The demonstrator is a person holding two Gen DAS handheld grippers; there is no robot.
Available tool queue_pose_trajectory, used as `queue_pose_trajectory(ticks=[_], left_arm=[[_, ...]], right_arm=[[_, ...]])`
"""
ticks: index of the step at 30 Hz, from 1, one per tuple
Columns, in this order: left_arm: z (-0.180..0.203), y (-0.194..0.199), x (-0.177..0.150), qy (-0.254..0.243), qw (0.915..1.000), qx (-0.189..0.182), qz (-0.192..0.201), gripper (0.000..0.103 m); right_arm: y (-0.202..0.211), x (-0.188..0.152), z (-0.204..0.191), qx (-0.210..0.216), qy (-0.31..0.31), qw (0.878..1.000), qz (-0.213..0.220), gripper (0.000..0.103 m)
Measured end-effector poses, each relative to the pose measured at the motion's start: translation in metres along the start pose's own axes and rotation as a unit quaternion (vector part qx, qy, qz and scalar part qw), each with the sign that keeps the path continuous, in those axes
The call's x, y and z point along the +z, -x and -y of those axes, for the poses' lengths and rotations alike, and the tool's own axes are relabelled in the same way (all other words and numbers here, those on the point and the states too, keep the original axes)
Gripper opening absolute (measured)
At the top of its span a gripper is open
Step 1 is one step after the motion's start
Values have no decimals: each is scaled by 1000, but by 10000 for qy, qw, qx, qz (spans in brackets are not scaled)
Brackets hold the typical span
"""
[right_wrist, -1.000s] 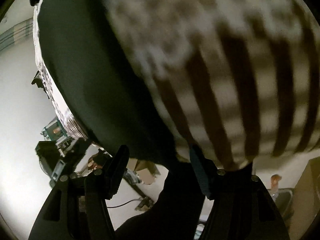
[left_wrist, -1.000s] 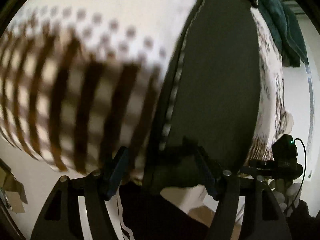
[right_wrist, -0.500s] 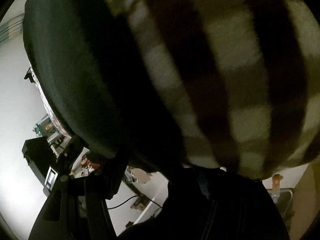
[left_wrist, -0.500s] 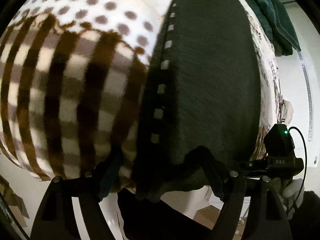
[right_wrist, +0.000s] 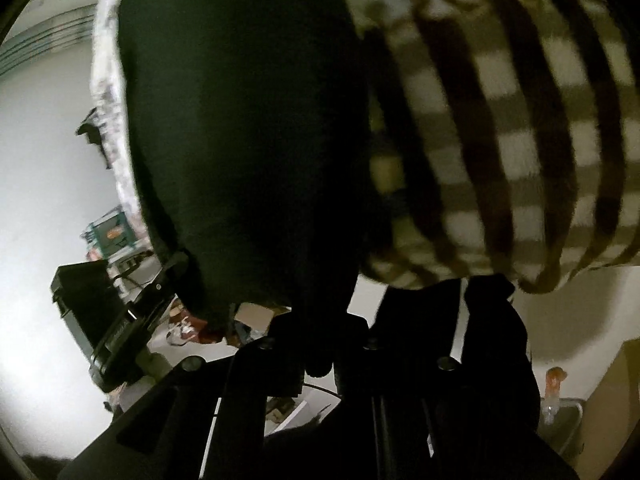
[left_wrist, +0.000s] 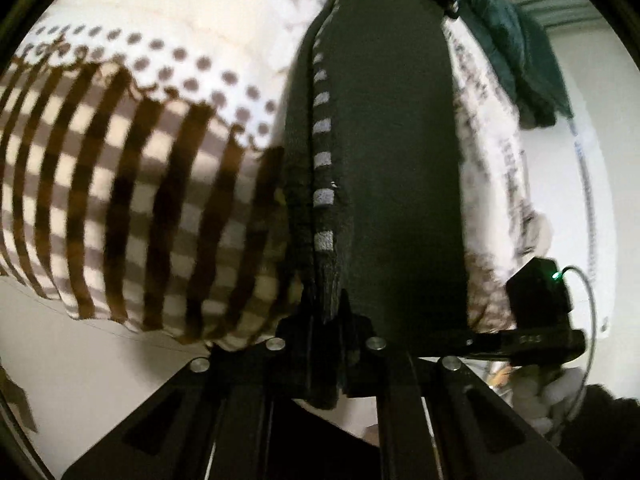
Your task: Fold small clothes
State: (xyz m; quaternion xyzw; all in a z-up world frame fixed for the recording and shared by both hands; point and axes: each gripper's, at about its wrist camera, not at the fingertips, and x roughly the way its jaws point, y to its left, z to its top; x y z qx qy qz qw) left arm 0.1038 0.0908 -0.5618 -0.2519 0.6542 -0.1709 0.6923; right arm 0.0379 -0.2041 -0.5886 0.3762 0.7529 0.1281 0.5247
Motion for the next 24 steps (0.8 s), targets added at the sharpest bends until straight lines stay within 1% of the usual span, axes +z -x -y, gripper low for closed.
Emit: queue_pose_trajectory(ticks=[1,2,4,6,8,13,14,18,20,24], left_arm=[[3,6,2,40,9999,-129,40,7],[4,12,5,45,9997,-189,163,7],[12,22,8,-50,9992,-293,264,7],[19,29,14,-137,9990,-269,318,6],[30,34,22,-184,9984,-336,418,6],[59,44,61,-359,9953,-397,801,6],[63,45,70,-391,9945,-444,870,6],[79,47,121,-494,9903,-562,1172,6],[87,44,149,-575,9880,-609,1301,6],[97,38,208,-729,9839,-615,1512,6]], right_arm=[[9,-3,0,113,29,9999,25,10],[15,-5,-2,236,45,9997,64,10],[30,-9,-7,411,90,9989,191,10],[43,-11,-11,474,113,9982,350,10],[57,-10,-13,529,147,9973,491,10],[91,9,-37,545,372,9937,900,10],[109,23,-41,491,450,9925,1023,10],[145,66,-81,289,690,9847,1575,9],[162,89,-96,292,736,9795,1853,9],[192,156,-125,296,759,9703,2276,9]])
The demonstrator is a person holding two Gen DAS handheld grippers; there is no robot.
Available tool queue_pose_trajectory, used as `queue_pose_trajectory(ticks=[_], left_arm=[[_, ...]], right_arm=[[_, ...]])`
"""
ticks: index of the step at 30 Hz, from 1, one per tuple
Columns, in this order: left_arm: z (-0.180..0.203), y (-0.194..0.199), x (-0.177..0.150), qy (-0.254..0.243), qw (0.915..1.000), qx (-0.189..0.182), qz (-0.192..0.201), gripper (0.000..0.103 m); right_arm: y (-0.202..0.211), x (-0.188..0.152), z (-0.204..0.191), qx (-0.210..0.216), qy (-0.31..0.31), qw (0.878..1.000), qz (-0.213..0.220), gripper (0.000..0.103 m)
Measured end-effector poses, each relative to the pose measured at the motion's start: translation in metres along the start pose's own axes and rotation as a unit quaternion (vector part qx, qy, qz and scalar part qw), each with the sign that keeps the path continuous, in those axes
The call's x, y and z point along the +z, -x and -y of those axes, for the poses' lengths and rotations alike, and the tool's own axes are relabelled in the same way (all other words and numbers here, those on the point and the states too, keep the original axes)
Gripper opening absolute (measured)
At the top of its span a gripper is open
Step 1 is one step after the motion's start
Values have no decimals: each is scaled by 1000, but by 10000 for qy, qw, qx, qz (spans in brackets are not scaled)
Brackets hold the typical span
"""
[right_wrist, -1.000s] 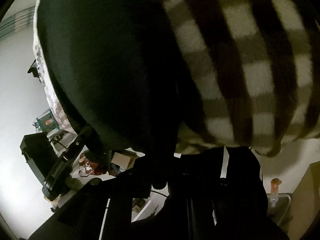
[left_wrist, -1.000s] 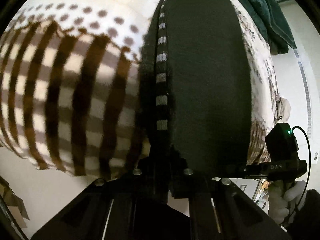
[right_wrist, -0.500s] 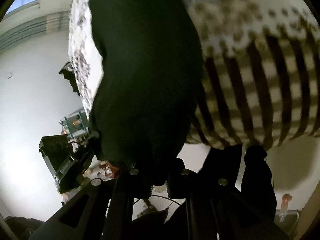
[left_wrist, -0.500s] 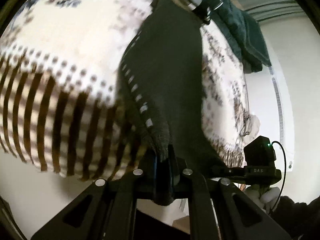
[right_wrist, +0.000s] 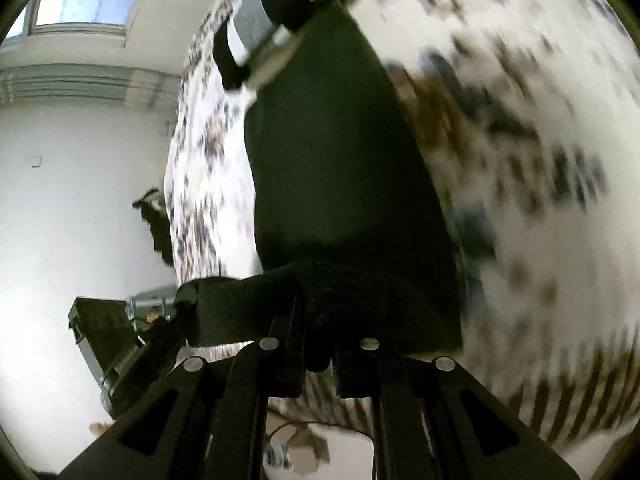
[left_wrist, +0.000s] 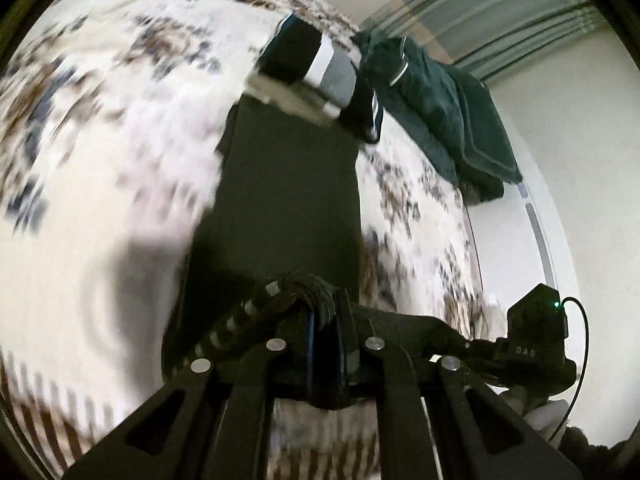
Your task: Fold small clothes
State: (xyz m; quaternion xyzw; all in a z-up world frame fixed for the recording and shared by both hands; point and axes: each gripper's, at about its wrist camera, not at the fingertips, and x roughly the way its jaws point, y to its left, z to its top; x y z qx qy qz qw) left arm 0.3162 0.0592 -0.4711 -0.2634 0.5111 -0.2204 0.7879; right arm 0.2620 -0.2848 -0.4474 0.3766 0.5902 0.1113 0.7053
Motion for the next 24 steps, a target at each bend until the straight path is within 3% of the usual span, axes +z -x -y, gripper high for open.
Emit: queue_pose_trajectory(ticks=[12,15,19,20,22,24], left_arm=[[-33,-105,164,262,9996,35,133,7],[-49,-139,191,331,9992,207,-25,8],[-76,-173,206,639,9951,518,-553,15],[-79,-172,206,620,9953,510,-539,22],[-82,-160,204,589,9971,341,-344,44],[-86,-144,200,679,9973,223,-174,68]], right_arm=[[-77,216,-56,-894,403,9942,437,9],[-108,258,-60,-1090,392,9923,443,9],[-151,303,-43,-1342,51,9909,18,14],[-151,308,-38,-1230,-31,9924,40,18],[-144,308,-31,-918,-105,9956,128,59],[-126,299,-23,-873,-117,9957,288,64]])
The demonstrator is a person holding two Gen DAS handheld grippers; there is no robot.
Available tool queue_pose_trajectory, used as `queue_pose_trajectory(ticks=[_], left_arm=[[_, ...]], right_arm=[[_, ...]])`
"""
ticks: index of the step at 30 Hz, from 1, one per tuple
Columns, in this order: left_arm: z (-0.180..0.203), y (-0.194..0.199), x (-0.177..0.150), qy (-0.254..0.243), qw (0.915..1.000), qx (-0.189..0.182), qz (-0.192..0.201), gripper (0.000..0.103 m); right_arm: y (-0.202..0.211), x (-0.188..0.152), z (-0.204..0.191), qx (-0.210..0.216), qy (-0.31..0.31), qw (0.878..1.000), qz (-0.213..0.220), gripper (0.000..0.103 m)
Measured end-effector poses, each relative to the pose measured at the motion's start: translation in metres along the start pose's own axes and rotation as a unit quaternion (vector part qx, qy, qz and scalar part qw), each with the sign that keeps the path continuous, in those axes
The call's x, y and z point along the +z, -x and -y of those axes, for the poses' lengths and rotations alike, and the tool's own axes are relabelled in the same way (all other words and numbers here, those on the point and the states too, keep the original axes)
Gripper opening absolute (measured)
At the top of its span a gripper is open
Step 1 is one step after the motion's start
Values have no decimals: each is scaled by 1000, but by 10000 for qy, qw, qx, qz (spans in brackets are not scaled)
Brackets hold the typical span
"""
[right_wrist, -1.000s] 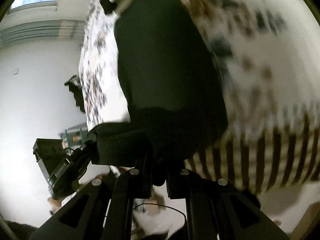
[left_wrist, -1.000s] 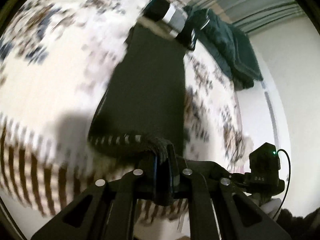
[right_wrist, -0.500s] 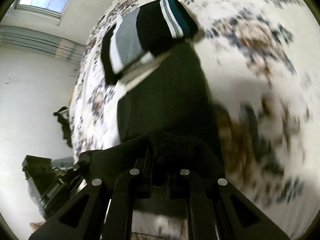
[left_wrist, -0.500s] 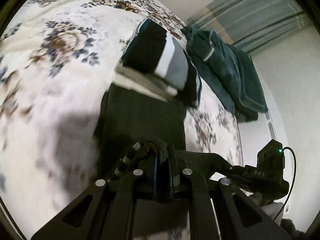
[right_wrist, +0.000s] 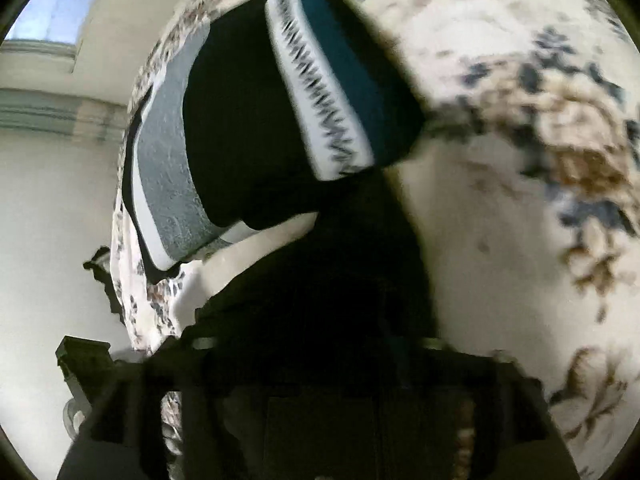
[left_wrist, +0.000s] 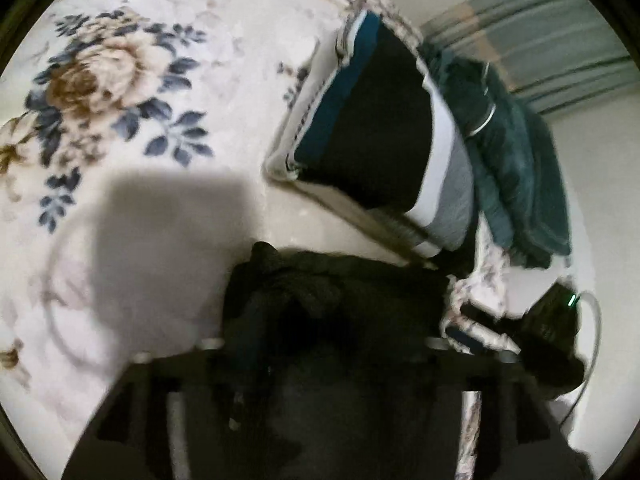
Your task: Fold small clothes
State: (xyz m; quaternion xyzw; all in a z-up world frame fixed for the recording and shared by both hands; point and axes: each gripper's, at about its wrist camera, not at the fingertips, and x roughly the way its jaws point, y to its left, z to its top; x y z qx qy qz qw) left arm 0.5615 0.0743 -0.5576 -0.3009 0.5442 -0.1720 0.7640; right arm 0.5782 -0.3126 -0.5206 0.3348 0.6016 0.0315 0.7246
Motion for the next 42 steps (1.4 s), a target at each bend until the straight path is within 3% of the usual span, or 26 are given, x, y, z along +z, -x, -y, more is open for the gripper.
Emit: queue_pose_trajectory(ticks=[6,9,11,13,15,17,20,24,26,29,32,33,34,35,36,37,39,42], left_arm=[[-20,54,-39,434,9984,-142,324,71],[-28,76,-83,596,9975,38,371,71],[-35,87,-122,855,9955,156,379,71],[-44,94,-163,1285,9910,176,346,74],[-48,94,-198,1604,9865,112,312,91],[-48,87,-236,1967,9798,3,353,94],[-47,60,-266,2465,9680,-226,420,94],[-38,19,-263,2544,9634,-382,754,95],[-37,6,-252,2640,9594,-215,971,95],[-35,3,-241,2954,9456,-79,1360,95],[-28,10,-232,2926,9410,-142,1695,92],[-28,13,-230,2895,9414,-117,1728,79],[-29,14,-226,2890,9413,-75,1743,69],[-32,15,-222,2929,9402,-69,1740,40],[-37,15,-223,2964,9389,-170,1743,30],[-40,16,-219,2989,9381,-252,1730,28],[-39,21,-212,2877,9420,-295,1704,23],[-26,42,-195,2351,9590,-278,1560,22]], right_arm=[[35,-49,51,-209,31,9994,-258,65],[43,-69,81,-121,-141,9983,-558,81],[43,-76,95,-5,-157,9972,-730,84],[39,-75,103,129,-107,9959,-885,84],[26,-65,110,298,-44,9935,-1096,84],[10,-47,110,423,12,9911,-1263,84],[-16,-12,96,599,210,9884,-1380,87],[-61,26,79,901,434,9819,-1606,102],[-80,39,64,974,628,9782,-1725,103],[-88,46,47,1074,833,9752,-1748,103],[-92,46,40,1333,945,9716,-1710,102],[-95,44,37,1481,958,9693,-1713,96],[-98,43,34,1541,967,9682,-1719,80],[-100,40,34,1516,965,9683,-1734,67],[-104,39,35,1369,939,9712,-1707,44],[-106,36,39,1306,845,9734,-1680,33],[-103,30,46,1443,590,9752,-1572,20],[-79,13,58,1613,108,9786,-1275,17]])
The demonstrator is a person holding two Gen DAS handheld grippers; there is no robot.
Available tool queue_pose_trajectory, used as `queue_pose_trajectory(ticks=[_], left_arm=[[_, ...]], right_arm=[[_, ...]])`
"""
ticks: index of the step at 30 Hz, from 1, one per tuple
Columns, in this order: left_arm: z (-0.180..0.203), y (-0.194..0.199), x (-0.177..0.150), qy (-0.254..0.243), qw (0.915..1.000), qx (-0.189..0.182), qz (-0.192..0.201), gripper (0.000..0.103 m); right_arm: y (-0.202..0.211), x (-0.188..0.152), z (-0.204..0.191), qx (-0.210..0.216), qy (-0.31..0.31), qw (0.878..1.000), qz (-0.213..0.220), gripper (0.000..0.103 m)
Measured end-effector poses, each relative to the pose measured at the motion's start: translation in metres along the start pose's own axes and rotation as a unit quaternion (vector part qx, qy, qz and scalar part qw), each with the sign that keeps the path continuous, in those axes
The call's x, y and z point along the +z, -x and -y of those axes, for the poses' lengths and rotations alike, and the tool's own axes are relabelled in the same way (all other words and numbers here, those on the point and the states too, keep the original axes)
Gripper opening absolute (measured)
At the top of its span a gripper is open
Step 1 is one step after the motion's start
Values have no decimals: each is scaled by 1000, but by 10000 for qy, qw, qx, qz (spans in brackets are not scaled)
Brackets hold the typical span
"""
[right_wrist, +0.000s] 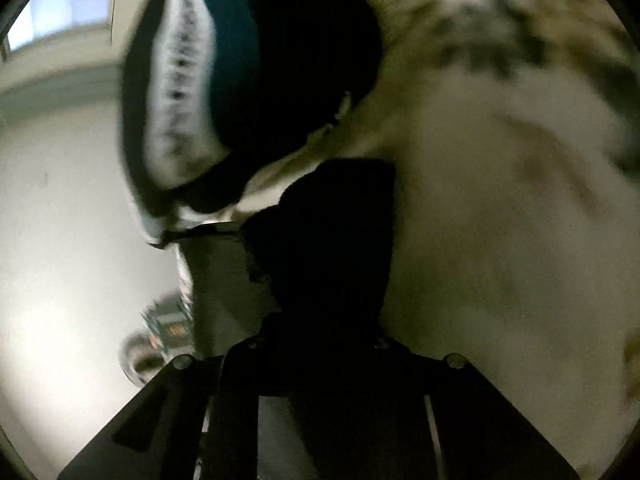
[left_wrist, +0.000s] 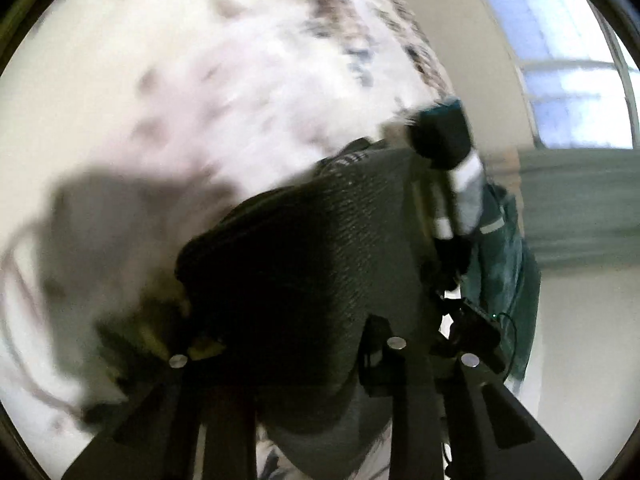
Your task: Fold small clothes
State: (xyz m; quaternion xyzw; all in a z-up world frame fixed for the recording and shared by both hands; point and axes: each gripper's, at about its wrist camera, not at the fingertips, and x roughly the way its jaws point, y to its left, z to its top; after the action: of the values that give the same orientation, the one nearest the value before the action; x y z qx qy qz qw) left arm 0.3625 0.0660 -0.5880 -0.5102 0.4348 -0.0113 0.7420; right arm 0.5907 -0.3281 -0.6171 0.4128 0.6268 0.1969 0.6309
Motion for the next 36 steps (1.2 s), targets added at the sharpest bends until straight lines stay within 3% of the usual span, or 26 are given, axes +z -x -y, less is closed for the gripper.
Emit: queue_pose_trajectory(ticks=[3,7,10,11,13,15,17,18,19,24,26,29,31,34,36], left_arm=[[19,12,27,-394,9987,-90,-322,21],[48,12,72,-1169,9895,84,-851,18],[51,-14,99,-1128,9808,-208,-1574,18],[44,-27,104,-1010,9776,-270,-1829,21],[29,-48,103,-922,9726,138,-2129,32],[18,-54,99,-815,9754,187,-2042,57],[16,-50,97,-735,9798,148,-1853,66],[17,-46,96,-756,9814,167,-1755,67],[20,-39,93,-809,9826,217,-1656,68],[24,18,78,-921,9896,327,-1055,74],[15,43,64,-972,9897,575,-883,75],[-8,74,32,-1119,9829,1242,-778,75],[-28,84,7,-1346,9720,1747,-806,75],[-71,78,-27,-1339,9590,2240,-1102,75],[-96,70,-40,-1154,9555,2400,-1267,75]], right_arm=[[24,-44,0,31,-370,9990,264,15],[53,-131,-2,136,-944,9945,442,14],[64,-217,4,150,-1512,9871,504,14],[63,-237,6,109,-1647,9851,491,14],[55,-273,18,-95,-1860,9817,399,14],[39,-292,31,-443,-2020,9778,332,16],[32,-294,45,-680,-2199,9727,298,28],[34,-289,51,-742,-2342,9692,158,42],[32,-287,56,-720,-2422,9676,17,48],[77,-282,54,-1048,-1869,9765,-214,55],[102,-277,53,-1302,-1737,9760,-149,60],[133,-256,53,-1494,-1577,9761,95,60],[151,-222,52,-1593,-1220,9793,266,62],[129,-173,26,-1860,-122,9809,551,63],[108,-134,8,-1969,446,9775,602,63]])
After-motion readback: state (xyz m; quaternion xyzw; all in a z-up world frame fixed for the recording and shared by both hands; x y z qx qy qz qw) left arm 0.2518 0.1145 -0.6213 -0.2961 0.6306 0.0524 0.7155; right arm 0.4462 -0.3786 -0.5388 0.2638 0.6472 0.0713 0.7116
